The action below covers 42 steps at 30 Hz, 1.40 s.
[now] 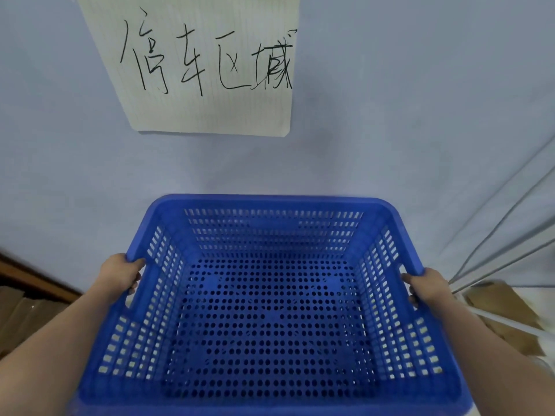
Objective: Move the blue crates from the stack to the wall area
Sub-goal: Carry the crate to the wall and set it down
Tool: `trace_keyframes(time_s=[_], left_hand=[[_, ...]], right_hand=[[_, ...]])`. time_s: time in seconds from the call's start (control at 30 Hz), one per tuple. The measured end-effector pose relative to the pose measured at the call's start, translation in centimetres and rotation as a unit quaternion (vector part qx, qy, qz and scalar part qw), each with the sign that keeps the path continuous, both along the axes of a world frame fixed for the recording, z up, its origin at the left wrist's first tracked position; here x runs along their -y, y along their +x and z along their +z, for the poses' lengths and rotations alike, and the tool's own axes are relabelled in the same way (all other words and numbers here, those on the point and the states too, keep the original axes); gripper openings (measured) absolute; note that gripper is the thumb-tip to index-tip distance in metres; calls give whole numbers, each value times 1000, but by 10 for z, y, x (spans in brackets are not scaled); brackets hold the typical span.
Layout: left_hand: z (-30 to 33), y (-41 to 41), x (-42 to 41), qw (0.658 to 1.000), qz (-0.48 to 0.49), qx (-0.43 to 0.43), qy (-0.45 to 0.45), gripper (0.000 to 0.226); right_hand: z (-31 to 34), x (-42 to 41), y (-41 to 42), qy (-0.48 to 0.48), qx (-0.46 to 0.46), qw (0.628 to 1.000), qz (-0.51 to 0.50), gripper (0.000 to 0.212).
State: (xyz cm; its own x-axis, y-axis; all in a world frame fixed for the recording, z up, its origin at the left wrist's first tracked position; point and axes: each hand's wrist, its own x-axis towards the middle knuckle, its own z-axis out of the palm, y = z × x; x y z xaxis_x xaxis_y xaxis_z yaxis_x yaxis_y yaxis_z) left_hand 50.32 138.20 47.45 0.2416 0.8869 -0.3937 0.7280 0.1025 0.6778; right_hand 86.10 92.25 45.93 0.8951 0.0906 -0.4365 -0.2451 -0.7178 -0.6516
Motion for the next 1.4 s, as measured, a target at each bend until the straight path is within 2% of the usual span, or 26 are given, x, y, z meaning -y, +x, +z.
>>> trace_keyframes(time_s=[0.37,0.47,0.9,1.4], left_hand=[[3,1,1,999,-7,-32,10,20],[3,-3,2,999,-8,-29,14,20],[4,-4,10,999,-13,-31,33,25],[4,-1,3,999,-9,-24,21,20]], right_hand=[[3,5,-17,33,-7,999,-14,19],[5,8,-27,24,-6,1000,-12,14],[19,1,-27,-38,24,999,5,16],[21,-4,-25,-80,45,996,11,21]])
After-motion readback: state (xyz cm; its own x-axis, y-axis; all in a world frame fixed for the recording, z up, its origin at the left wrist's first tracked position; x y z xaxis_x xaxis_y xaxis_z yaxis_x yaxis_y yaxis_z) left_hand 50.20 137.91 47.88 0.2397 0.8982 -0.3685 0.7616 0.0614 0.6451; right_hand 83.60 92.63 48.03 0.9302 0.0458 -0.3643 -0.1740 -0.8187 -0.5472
